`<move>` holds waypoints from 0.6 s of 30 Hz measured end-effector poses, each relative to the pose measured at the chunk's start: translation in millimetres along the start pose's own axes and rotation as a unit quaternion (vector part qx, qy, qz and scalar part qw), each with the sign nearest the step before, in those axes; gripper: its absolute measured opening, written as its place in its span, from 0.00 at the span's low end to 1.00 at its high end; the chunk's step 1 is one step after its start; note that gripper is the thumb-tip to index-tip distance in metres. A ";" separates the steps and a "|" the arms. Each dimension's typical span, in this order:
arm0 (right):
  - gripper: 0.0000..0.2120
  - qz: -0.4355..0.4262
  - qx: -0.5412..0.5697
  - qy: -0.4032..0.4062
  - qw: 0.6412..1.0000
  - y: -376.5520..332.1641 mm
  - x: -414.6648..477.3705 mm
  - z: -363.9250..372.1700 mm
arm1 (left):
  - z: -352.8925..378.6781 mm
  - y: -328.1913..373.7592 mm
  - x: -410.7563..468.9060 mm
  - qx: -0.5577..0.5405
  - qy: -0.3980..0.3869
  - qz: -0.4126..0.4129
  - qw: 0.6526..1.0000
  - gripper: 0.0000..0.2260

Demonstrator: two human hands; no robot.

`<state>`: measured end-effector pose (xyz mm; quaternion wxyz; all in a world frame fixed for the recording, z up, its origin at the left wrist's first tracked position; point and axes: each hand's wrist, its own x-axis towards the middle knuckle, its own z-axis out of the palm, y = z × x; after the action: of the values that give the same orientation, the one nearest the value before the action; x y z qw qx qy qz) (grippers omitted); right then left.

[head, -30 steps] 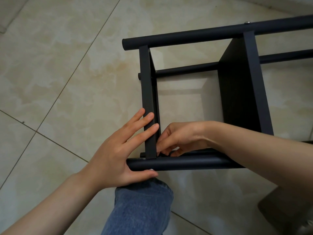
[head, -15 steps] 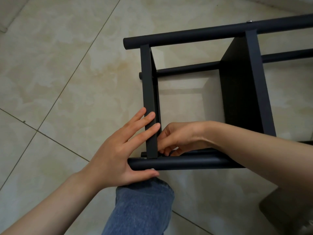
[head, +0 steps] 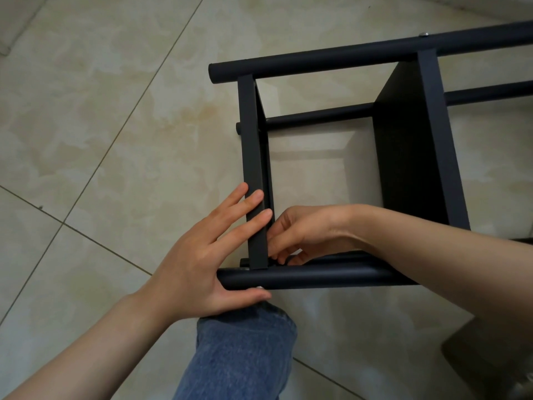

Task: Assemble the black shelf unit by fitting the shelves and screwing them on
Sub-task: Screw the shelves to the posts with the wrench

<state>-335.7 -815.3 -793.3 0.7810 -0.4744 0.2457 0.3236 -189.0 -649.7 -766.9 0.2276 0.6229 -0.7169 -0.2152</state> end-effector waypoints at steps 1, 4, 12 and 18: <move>0.08 0.002 0.003 -0.003 1.000 -0.2 -0.6 -0.4 | -0.1 0.1 0.2 0.001 0.000 0.000 1.000 0.39; 0.08 0.014 -0.015 0.004 1.000 -0.8 -0.1 0.2 | -0.2 0.7 0.7 0.001 0.001 0.002 1.000 0.39; 0.10 0.015 -0.010 0.009 1.000 -0.6 -0.8 0.7 | 0.6 0.7 0.2 -0.004 0.003 0.002 1.000 0.38; 0.08 0.016 -0.005 0.008 1.000 -1.8 -0.1 0.7 | 1.0 1.1 -0.2 -0.009 0.006 0.001 1.000 0.38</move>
<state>-334.4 -815.3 -791.9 0.7711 -0.4771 0.2576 0.3338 -190.4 -649.3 -767.0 0.2371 0.6214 -0.7144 -0.2175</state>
